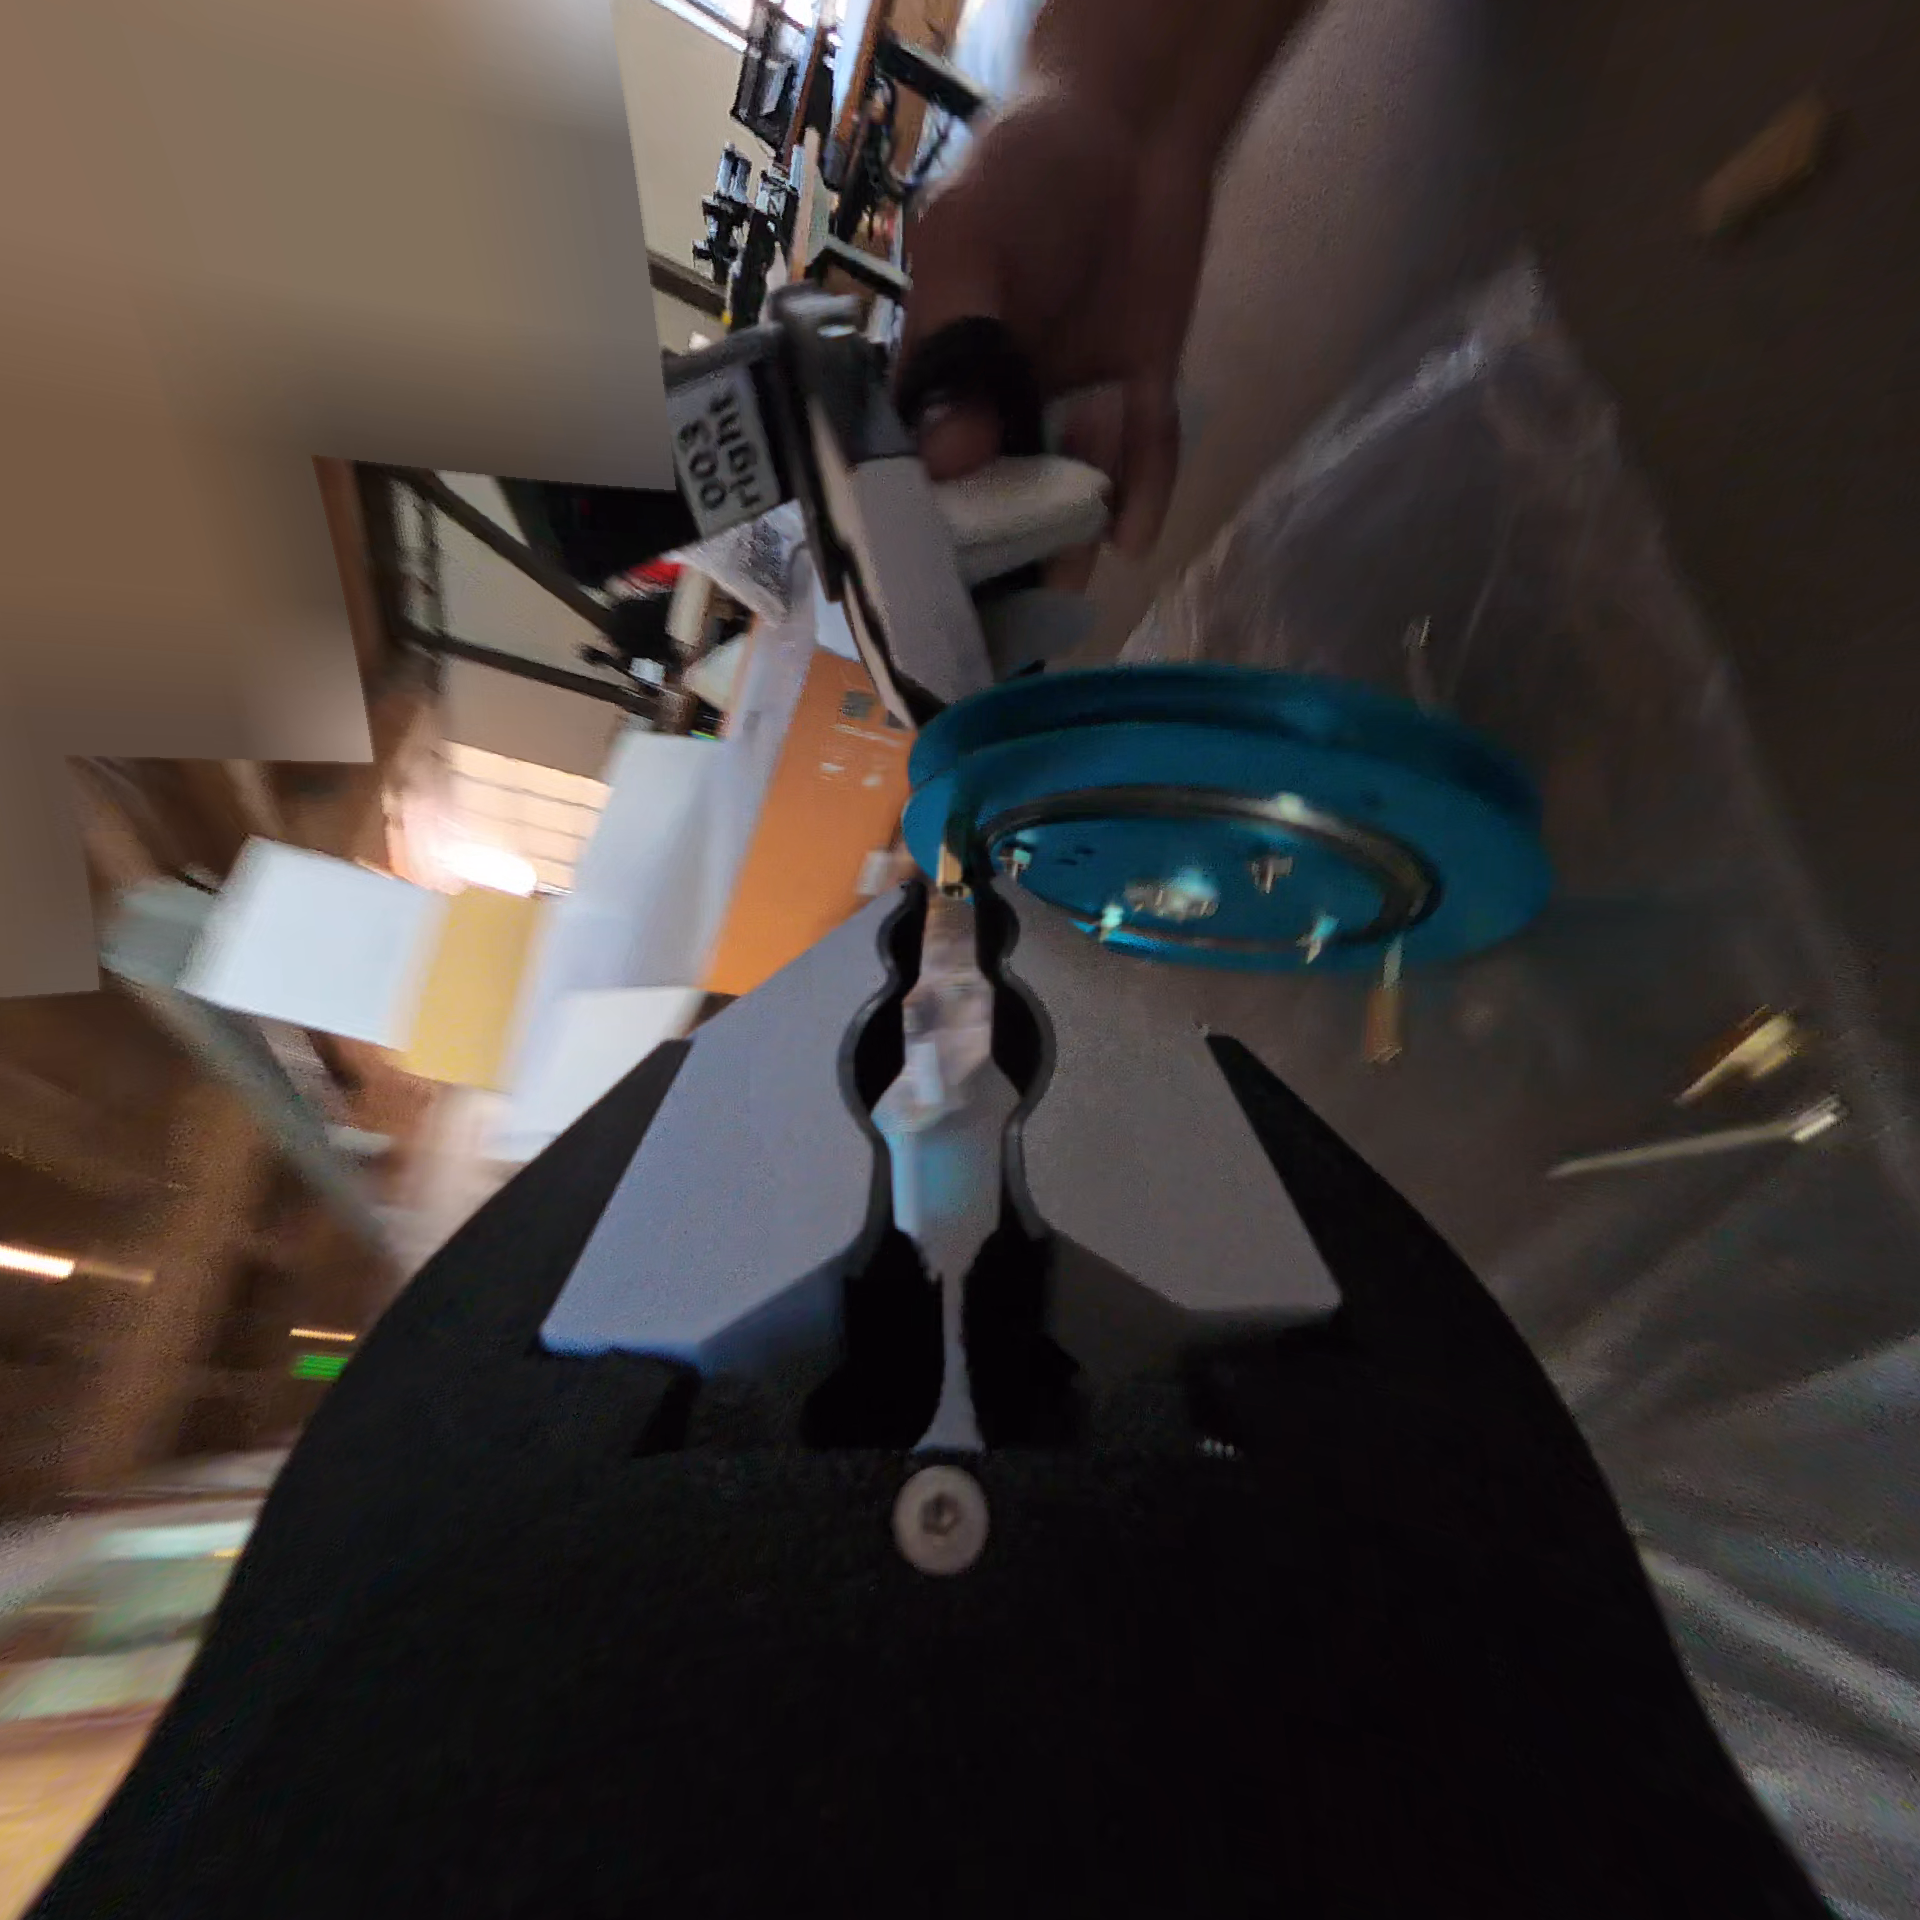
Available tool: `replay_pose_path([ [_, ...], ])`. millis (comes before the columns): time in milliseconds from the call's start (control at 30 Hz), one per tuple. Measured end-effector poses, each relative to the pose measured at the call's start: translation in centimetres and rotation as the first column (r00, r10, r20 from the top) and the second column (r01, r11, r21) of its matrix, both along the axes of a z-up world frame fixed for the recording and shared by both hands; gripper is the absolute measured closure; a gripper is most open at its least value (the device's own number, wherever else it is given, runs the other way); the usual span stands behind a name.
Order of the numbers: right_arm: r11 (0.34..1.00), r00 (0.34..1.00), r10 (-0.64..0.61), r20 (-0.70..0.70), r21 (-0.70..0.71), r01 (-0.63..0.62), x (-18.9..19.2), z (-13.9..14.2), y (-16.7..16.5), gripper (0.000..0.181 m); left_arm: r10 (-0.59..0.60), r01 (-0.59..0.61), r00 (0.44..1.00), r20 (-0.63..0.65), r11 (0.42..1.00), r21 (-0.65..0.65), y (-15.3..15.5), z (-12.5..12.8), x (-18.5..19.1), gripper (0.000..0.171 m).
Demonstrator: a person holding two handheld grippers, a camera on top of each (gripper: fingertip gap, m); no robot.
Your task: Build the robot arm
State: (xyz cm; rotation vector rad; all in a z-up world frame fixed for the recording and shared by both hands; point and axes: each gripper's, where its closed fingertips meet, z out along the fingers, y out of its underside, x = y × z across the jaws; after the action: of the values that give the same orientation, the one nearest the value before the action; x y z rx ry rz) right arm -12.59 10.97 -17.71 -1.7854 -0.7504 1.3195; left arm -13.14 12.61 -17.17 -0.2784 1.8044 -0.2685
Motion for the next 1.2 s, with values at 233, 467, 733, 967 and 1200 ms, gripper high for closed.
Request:
replay_pose_path([
  [233,0.999,1.0,-0.013,0.022,0.032,0.013,0.1,0.0,0.2,0.178,-0.222,-0.194,0.954,-0.199,0.047,-0.98,-0.1,1.2,-0.8,0.156],
  [467,0.997,0.999,-0.009,0.054,0.071,0.005,-0.4,0.0,0.0,0.178,-0.43,-0.308,0.892,-0.136,-0.359,-0.881,-1.0,0.6,-0.6,0.157],
  [733,0.997,0.997,-0.018,0.073,0.081,0.012,-0.1,0.0,0.1,0.178,-0.403,-0.298,0.903,-0.149,-0.338,-0.893,-1.0,0.6,0.0,0.166],
  [967,0.998,1.0,-0.01,-0.015,-0.055,0.009,0.0,0.0,0.2,0.178,-0.23,-0.114,0.946,-0.228,0.421,-0.9,-1.4,0.3,-0.2,0.167],
  [1200,0.971,0.987,0.008,-0.162,-0.233,-0.046,0.4,0.2,0.0,0.177,-0.094,0.094,0.988,-0.123,0.996,-0.006,-1.1,-0.2,0.2,0.168],
])
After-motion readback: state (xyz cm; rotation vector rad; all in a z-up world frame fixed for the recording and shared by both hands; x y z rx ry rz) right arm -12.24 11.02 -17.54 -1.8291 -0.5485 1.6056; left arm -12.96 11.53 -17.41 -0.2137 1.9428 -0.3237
